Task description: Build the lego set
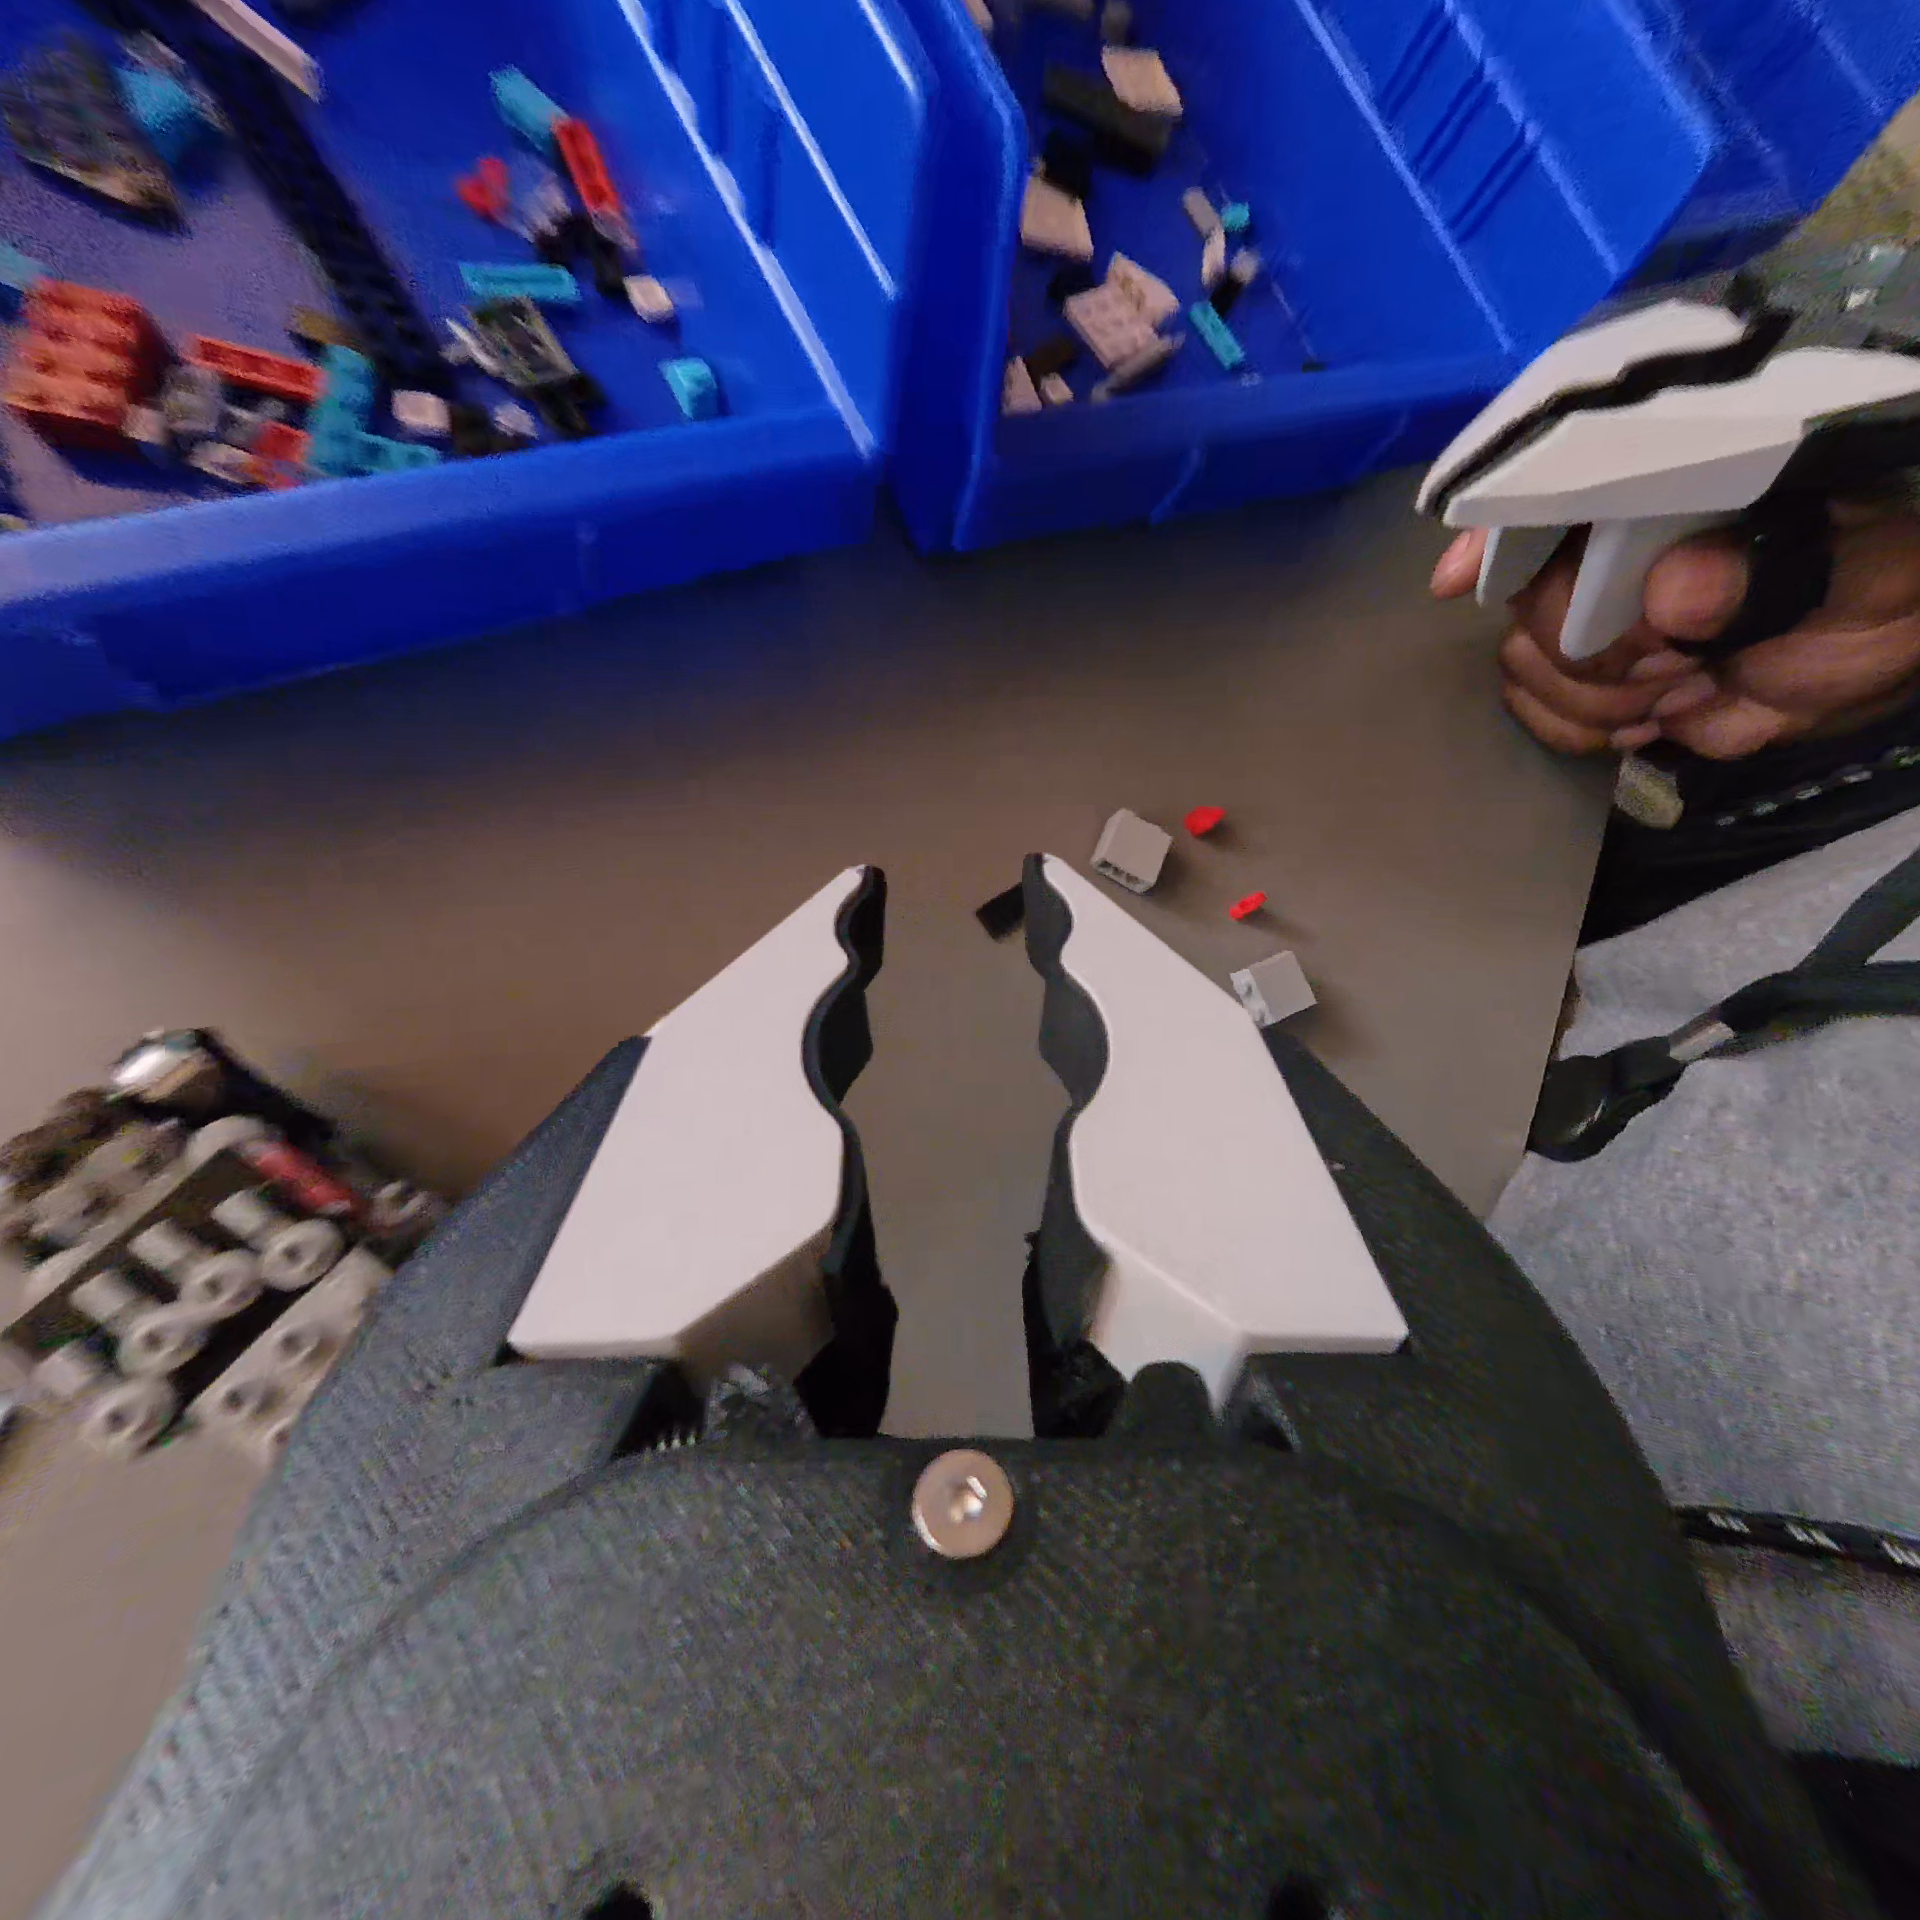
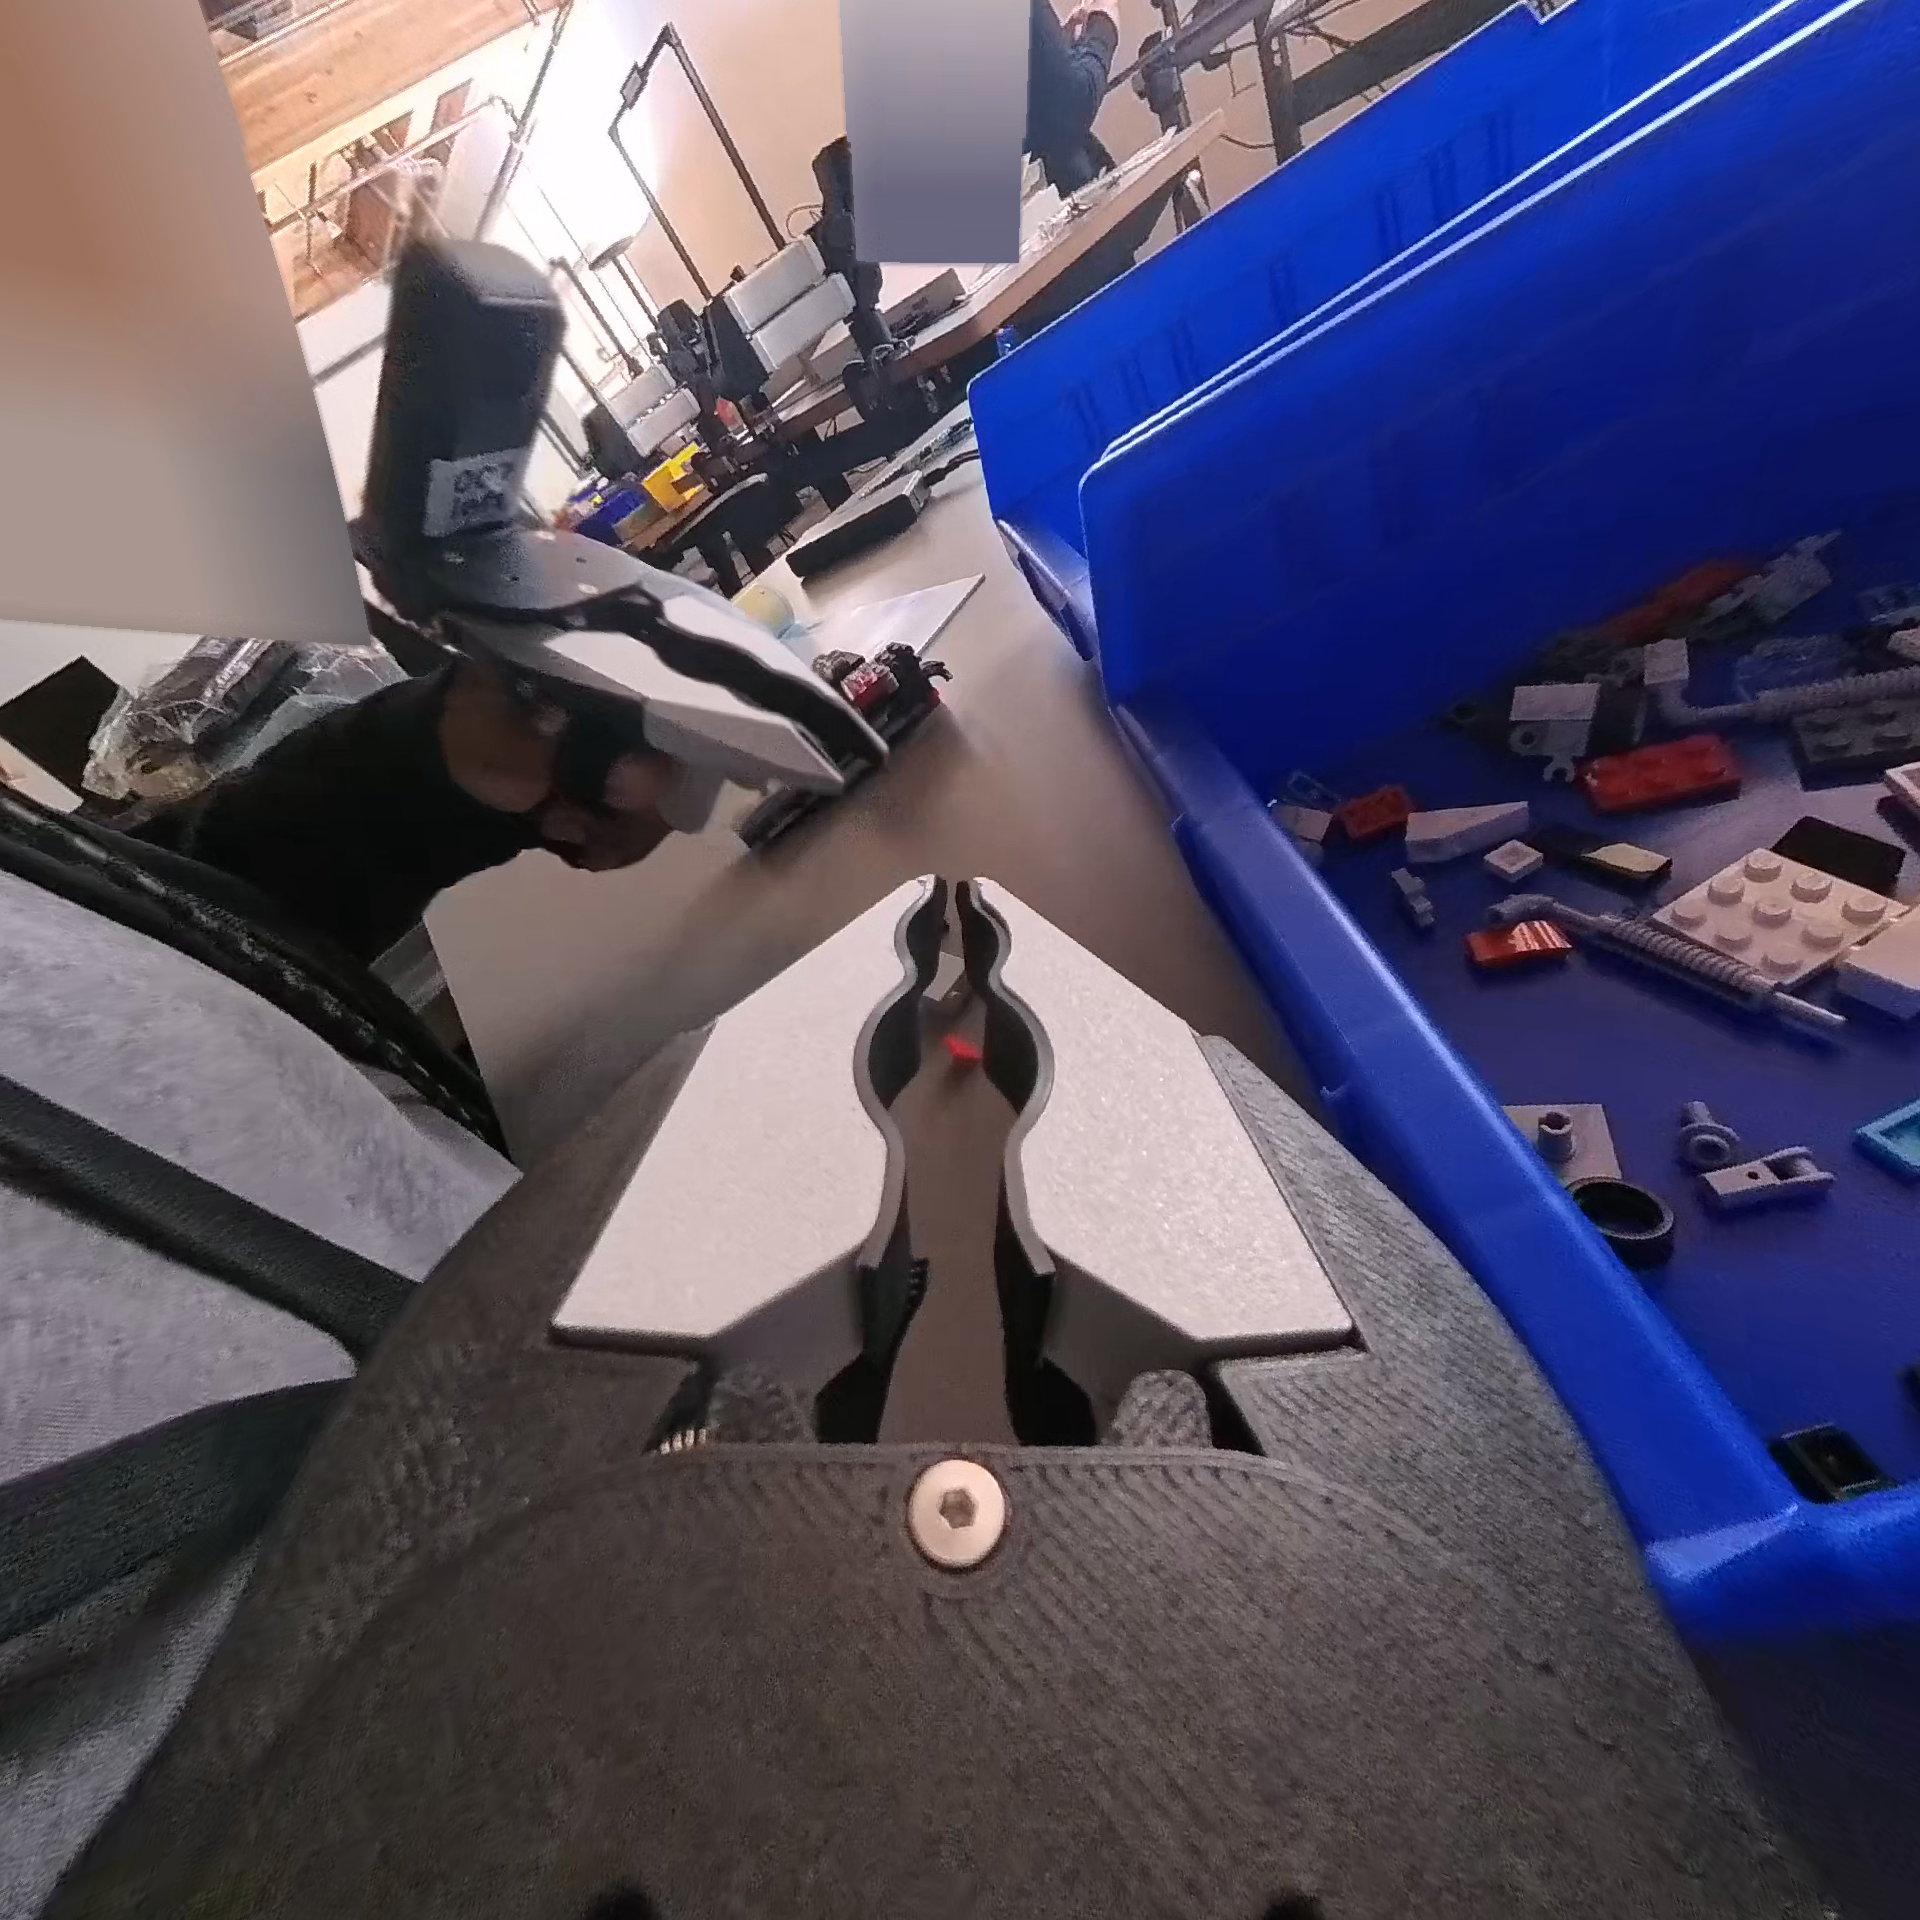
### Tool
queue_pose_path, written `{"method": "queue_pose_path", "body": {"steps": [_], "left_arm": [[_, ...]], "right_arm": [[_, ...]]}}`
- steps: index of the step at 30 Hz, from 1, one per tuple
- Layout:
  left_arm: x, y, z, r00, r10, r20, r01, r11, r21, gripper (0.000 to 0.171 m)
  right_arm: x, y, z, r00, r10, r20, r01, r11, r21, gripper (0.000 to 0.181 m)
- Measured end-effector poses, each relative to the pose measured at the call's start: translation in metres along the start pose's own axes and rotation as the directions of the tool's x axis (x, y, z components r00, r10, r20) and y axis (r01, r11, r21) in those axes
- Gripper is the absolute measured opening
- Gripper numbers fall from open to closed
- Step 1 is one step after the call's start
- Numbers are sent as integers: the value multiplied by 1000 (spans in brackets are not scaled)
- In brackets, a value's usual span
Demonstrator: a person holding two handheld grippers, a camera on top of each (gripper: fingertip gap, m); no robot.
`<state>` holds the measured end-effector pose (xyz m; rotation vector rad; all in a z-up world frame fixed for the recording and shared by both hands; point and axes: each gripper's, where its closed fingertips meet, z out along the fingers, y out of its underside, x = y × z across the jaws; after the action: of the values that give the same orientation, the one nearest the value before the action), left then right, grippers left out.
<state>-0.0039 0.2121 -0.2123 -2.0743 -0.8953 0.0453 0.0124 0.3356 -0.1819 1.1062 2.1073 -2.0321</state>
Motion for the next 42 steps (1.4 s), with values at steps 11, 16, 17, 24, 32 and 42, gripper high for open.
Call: {"method": "queue_pose_path", "body": {"steps": [11,16,17,24,32,42], "left_arm": [[-92,25,-109,915,-211,344,85,934,347,41],[-115,58,-118,878,-321,354,165,899,405,41],[-118,63,-116,875,-326,357,170,899,403,41],[-119,61,-116,893,-341,292,194,880,434,40],[-120,60,-121,896,-382,225,242,847,474,40],[-119,60,-119,901,-387,197,261,845,467,39]], "right_arm": [[3,4,3,1000,2,-24,-2,999,-33,2],[6,10,8,999,-8,-51,4,997,-78,1],[7,11,9,998,-11,-57,6,996,-87,1],[11,18,14,994,-31,-101,17,990,-139,1],[14,25,19,989,-60,-133,34,981,-189,1],[17,27,21,986,-68,-155,34,978,-207,1]]}}
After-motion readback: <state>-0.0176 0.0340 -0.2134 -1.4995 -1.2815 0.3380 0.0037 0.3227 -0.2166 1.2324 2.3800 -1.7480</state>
